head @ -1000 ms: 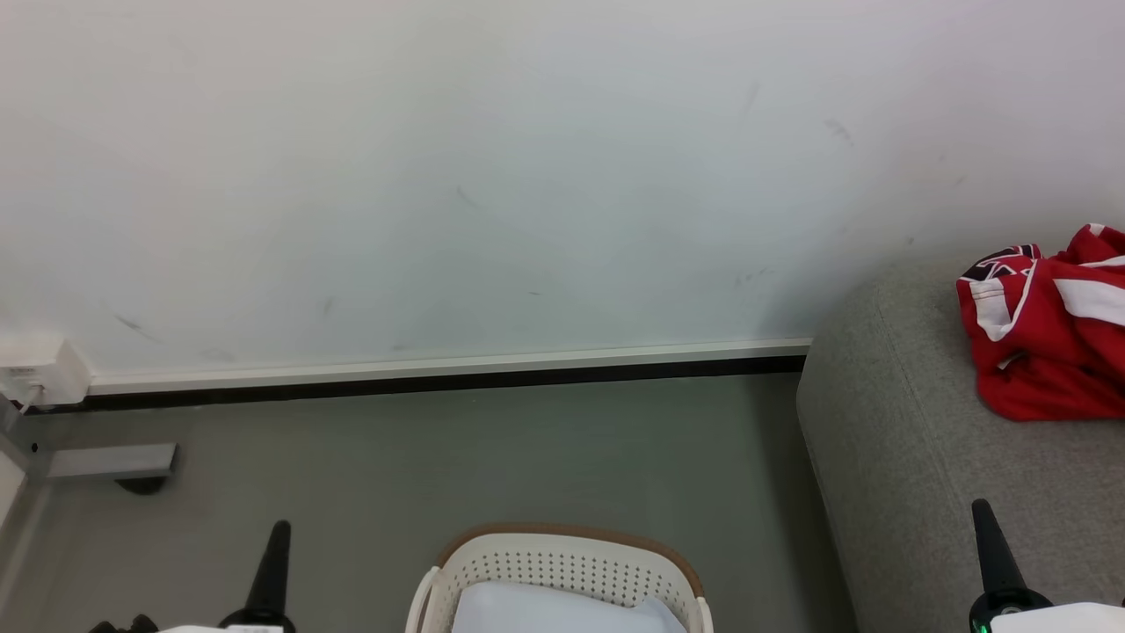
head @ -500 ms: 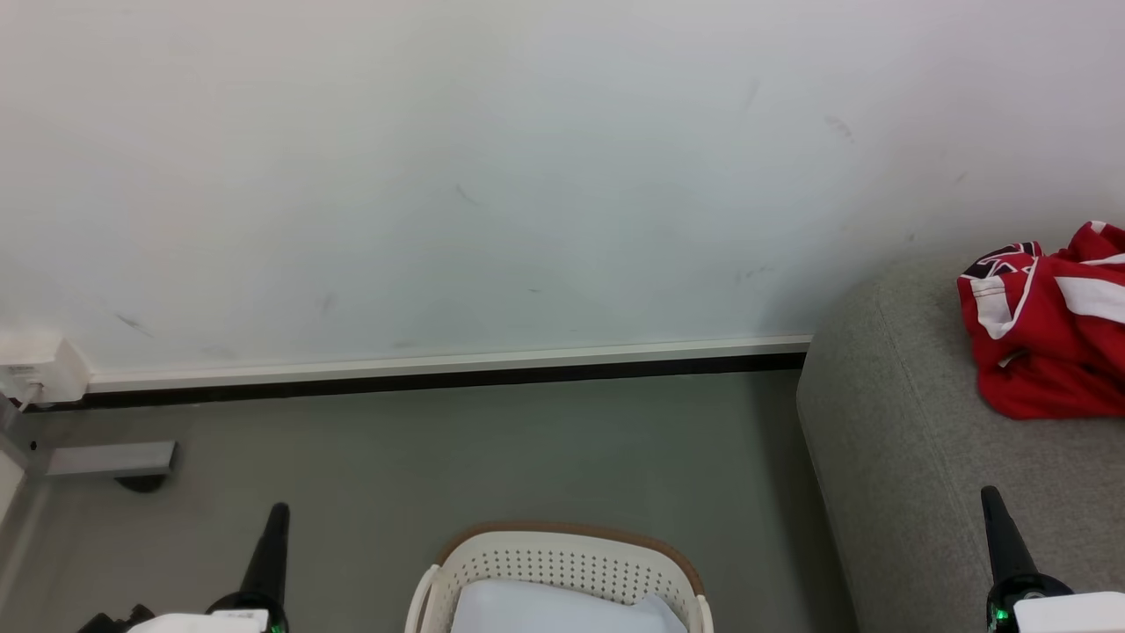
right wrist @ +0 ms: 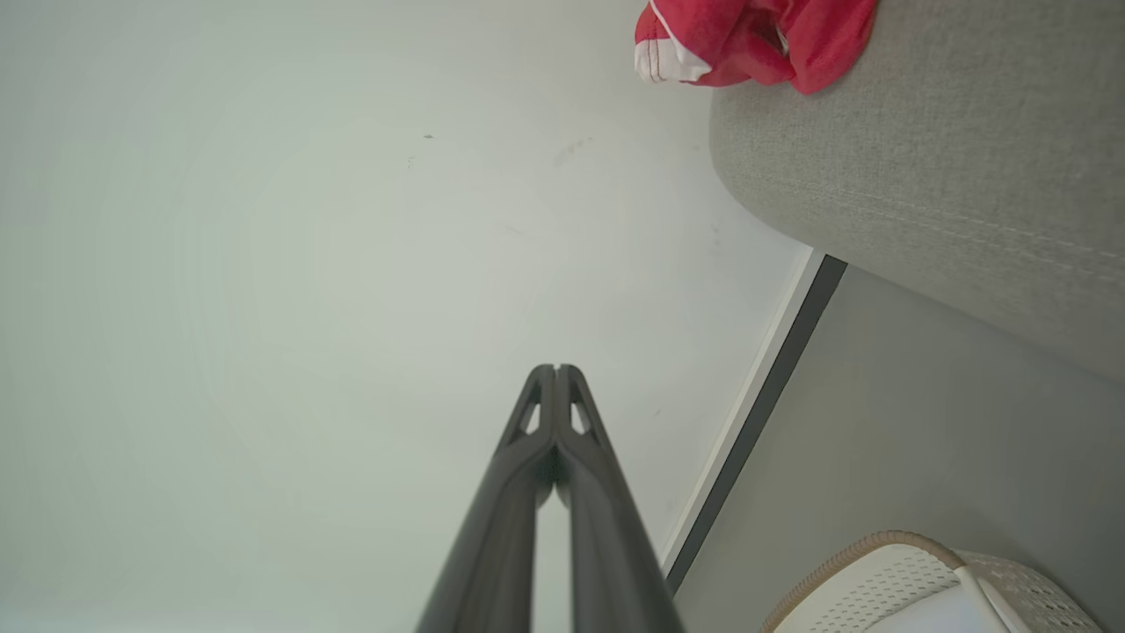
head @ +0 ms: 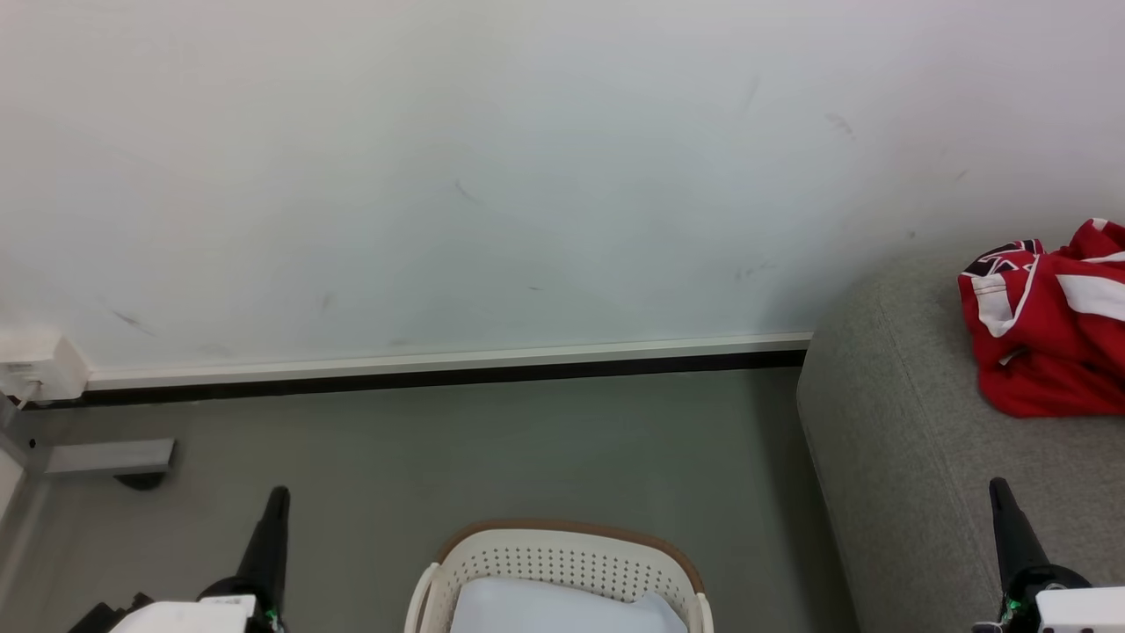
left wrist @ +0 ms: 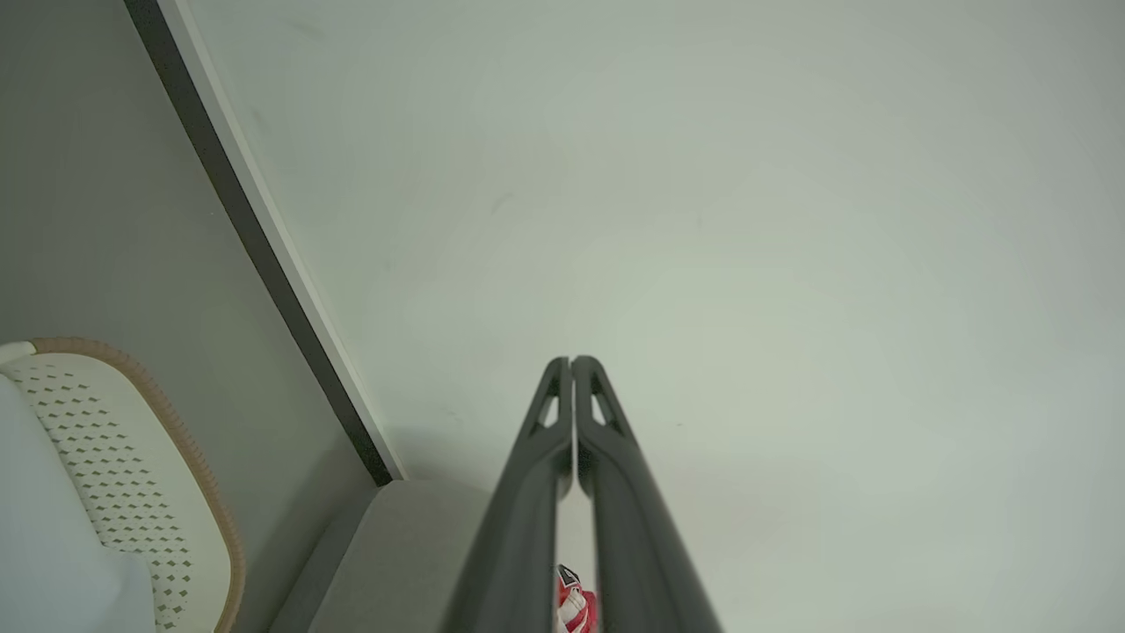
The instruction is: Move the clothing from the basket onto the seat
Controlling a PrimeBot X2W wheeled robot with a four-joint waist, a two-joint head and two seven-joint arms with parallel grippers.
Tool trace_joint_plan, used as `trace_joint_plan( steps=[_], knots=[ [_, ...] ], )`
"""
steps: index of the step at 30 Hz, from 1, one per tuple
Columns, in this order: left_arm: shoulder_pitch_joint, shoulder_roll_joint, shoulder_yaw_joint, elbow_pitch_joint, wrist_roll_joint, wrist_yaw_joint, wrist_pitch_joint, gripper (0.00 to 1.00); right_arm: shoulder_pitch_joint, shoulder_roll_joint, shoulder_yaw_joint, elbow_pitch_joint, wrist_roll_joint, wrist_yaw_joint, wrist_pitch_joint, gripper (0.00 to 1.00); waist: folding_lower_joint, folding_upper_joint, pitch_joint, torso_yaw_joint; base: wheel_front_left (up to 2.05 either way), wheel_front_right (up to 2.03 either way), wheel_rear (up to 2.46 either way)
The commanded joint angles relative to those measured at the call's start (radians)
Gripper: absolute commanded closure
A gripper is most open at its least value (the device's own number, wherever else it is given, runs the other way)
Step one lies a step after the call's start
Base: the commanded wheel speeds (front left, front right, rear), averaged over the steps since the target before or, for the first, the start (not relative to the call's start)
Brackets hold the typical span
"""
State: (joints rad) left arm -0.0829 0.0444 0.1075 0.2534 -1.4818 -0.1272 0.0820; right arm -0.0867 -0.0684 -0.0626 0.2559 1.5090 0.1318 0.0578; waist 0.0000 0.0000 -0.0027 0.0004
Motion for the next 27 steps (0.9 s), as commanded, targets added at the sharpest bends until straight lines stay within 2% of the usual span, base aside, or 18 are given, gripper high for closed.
trace_joint_plan(
  steps=[1, 18, 27],
  knots=[
    [-0.014, 0.009, 0.003, -0.005, -0.028, -0.005, 0.005, 1.0, -0.016, -0.007, -0.005, -0.008, 0.021, -0.002, 0.004, 1.0, 0.0, 0.0, 0.0, 0.0, 0.0, 0.0, 0.0],
    [-0.032, 0.009, 0.008, -0.01, -0.141, -0.006, 0.037, 1.0, -0.025, -0.004, -0.028, -0.016, 0.131, -0.002, 0.038, 1.0, 0.0, 0.0, 0.006, 0.0, 0.0, 0.0, 0.0],
    [-0.031, 0.009, 0.008, -0.01, -0.138, -0.006, 0.036, 1.0, -0.025, -0.001, -0.03, -0.015, 0.125, -0.002, 0.041, 1.0, 0.0, 0.0, 0.006, 0.0, 0.0, 0.0, 0.0]
  ],
)
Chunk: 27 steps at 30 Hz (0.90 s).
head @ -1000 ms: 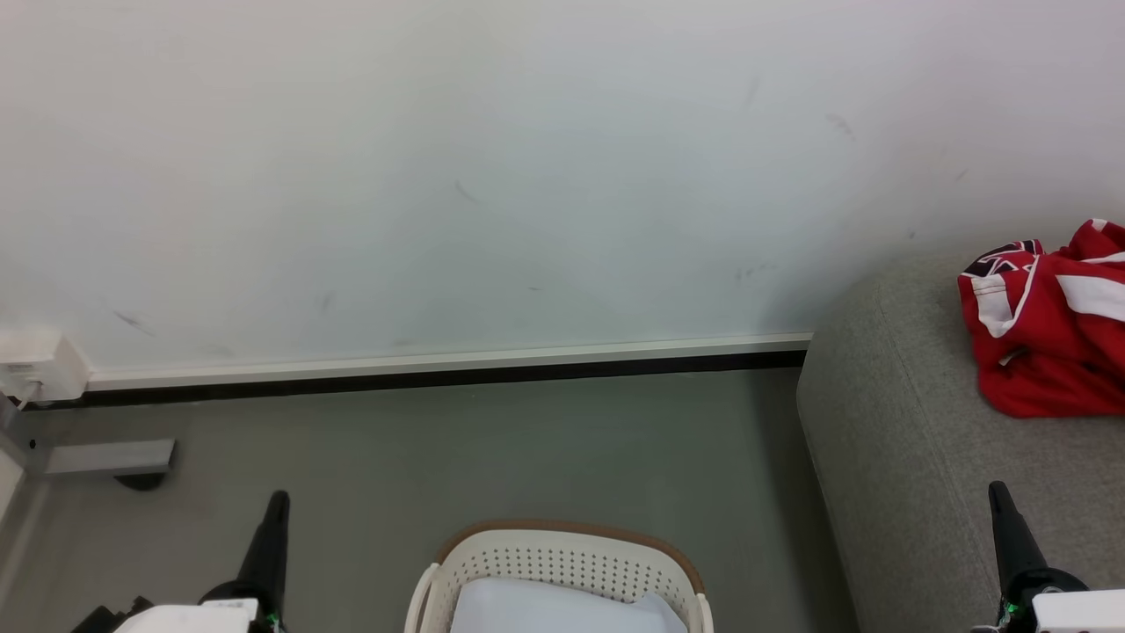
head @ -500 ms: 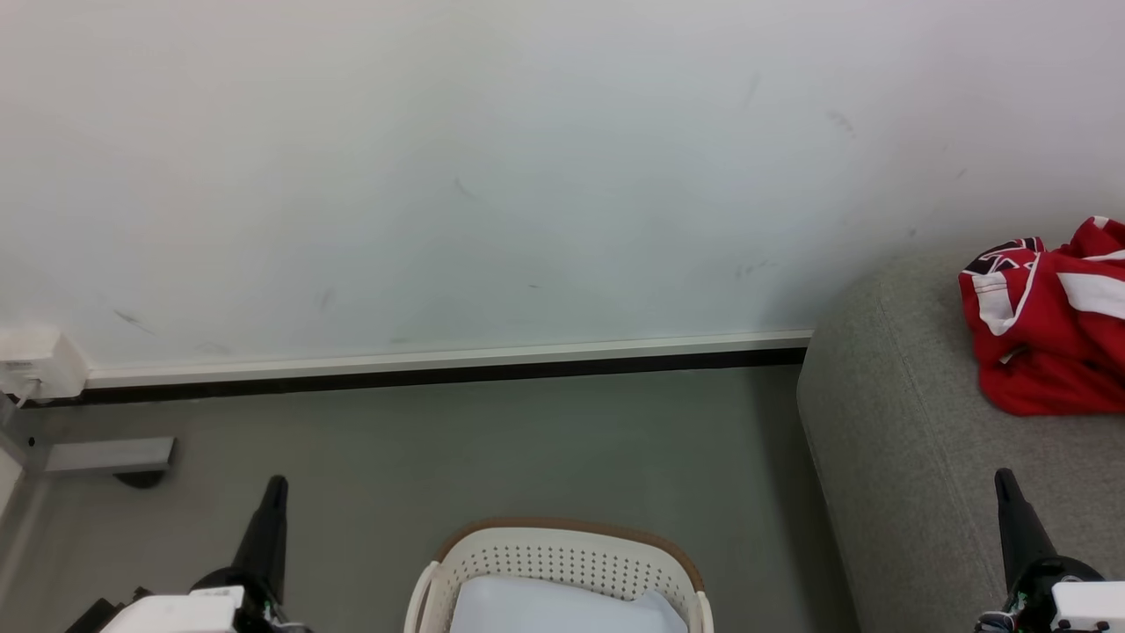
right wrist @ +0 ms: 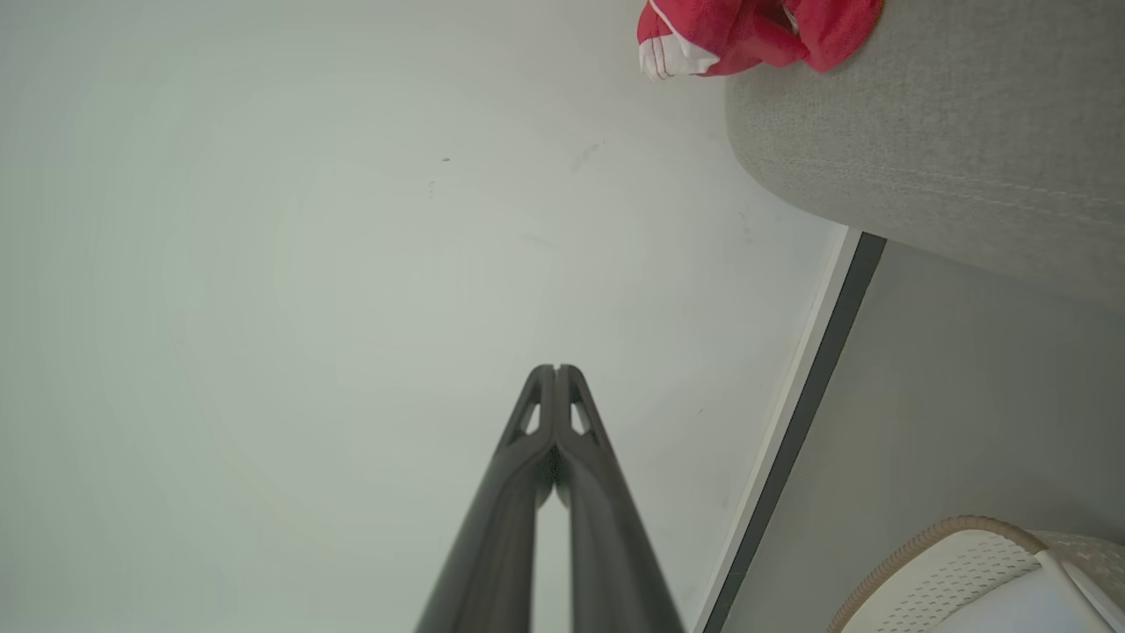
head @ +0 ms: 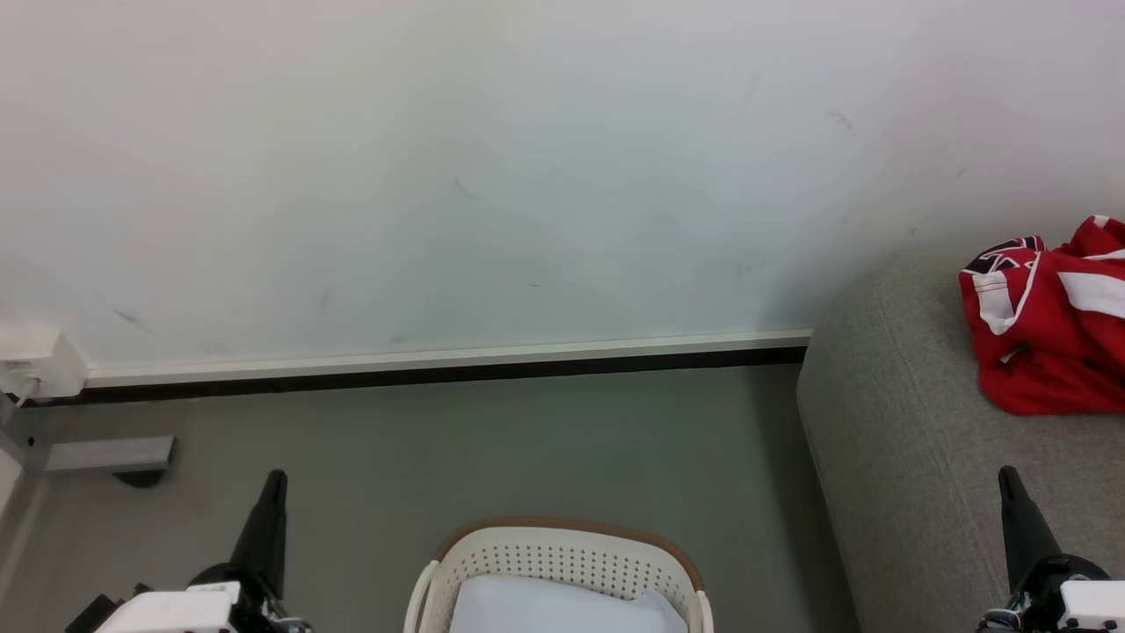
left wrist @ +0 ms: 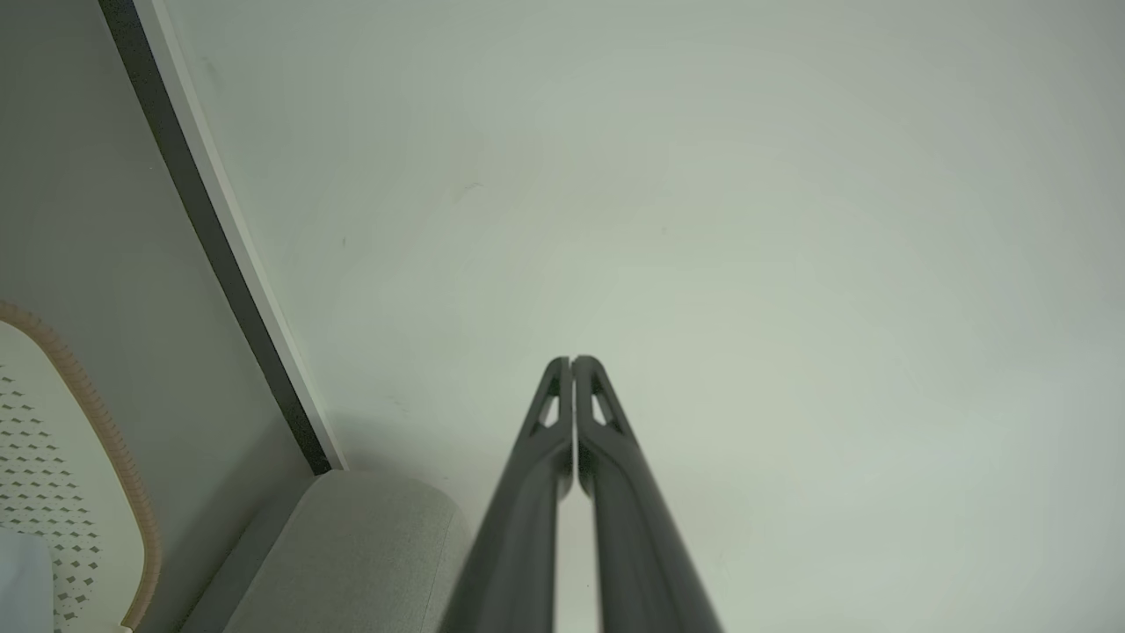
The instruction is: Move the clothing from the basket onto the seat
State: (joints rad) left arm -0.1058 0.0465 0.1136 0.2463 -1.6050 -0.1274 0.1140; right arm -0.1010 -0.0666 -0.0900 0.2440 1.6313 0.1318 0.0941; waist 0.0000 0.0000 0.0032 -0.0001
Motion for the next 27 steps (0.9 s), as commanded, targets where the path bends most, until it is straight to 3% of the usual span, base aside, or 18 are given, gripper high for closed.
trace_joint_plan(
  steps=[1, 27],
  knots=[
    [-0.008, 0.007, 0.002, -0.002, -0.014, -0.006, 0.004, 1.0, -0.01, -0.002, -0.002, -0.003, 0.002, -0.002, 0.003, 1.0, 0.0, 0.0, 0.0, 0.0, 0.0, 0.0, 0.0],
    [-0.008, 0.007, 0.001, -0.003, -0.014, -0.006, 0.004, 1.0, -0.011, 0.004, -0.009, -0.002, -0.006, -0.002, 0.01, 1.0, 0.0, 0.0, 0.0, 0.0, 0.0, 0.0, 0.0]
  ],
)
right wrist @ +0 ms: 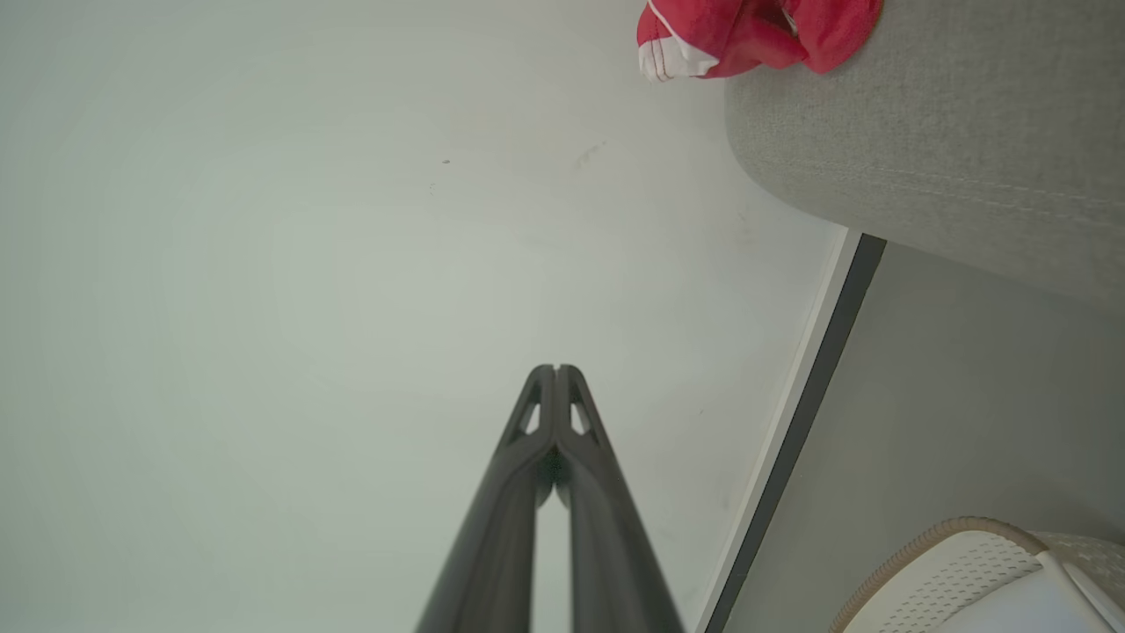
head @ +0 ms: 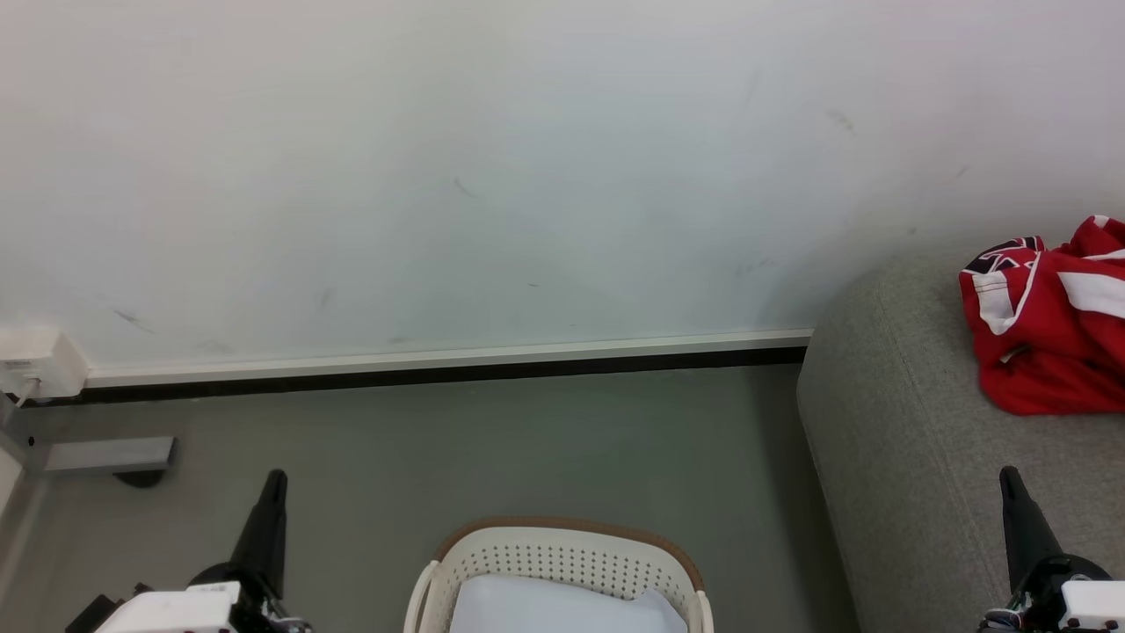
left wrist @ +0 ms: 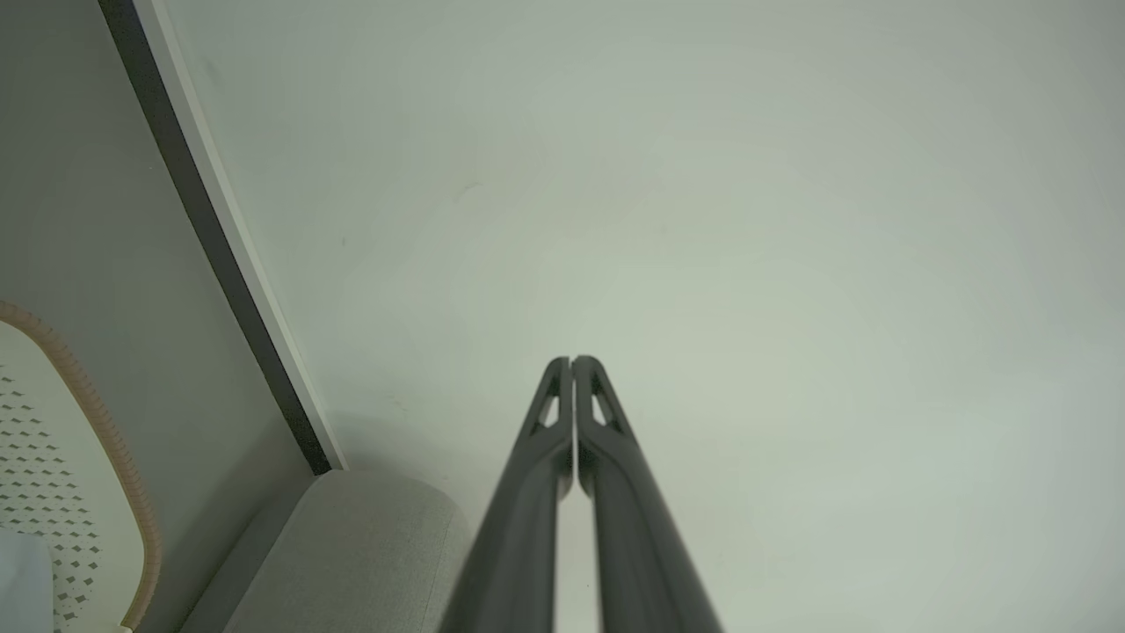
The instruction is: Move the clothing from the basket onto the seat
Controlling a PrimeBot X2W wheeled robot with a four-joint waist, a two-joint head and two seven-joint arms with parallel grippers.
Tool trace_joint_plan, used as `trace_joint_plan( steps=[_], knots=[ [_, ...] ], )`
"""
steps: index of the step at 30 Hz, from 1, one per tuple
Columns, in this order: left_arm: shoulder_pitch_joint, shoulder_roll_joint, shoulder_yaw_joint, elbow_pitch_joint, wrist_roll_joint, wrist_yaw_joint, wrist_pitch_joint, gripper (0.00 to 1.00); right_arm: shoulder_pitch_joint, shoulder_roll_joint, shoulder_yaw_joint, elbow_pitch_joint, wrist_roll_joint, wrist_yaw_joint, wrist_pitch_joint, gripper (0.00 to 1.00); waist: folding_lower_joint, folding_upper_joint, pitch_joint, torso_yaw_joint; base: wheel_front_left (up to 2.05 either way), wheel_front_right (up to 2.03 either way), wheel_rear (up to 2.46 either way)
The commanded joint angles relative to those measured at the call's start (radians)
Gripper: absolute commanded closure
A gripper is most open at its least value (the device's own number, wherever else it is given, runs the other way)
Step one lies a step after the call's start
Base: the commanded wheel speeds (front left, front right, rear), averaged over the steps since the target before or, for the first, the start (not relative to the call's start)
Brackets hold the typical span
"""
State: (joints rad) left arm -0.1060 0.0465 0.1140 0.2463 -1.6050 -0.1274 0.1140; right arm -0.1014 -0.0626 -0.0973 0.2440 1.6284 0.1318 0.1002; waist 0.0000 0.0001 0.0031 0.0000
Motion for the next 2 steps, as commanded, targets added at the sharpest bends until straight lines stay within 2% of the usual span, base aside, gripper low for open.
trace_joint_plan(
  steps=[1, 2],
  knots=[
    [-0.008, 0.007, 0.001, -0.003, -0.014, -0.006, 0.004, 1.0, -0.011, 0.0, -0.002, -0.002, -0.003, -0.002, 0.004, 1.0, 0.0, -0.0001, 0.0, 0.0, 0.0, 0.0, 0.0],
    [-0.008, 0.007, 0.001, -0.003, -0.014, -0.006, 0.004, 1.0, -0.011, 0.0, -0.003, -0.002, -0.004, -0.002, 0.004, 1.0, 0.0, -0.0001, 0.0, 0.0, 0.0, 0.0, 0.0]
  ],
)
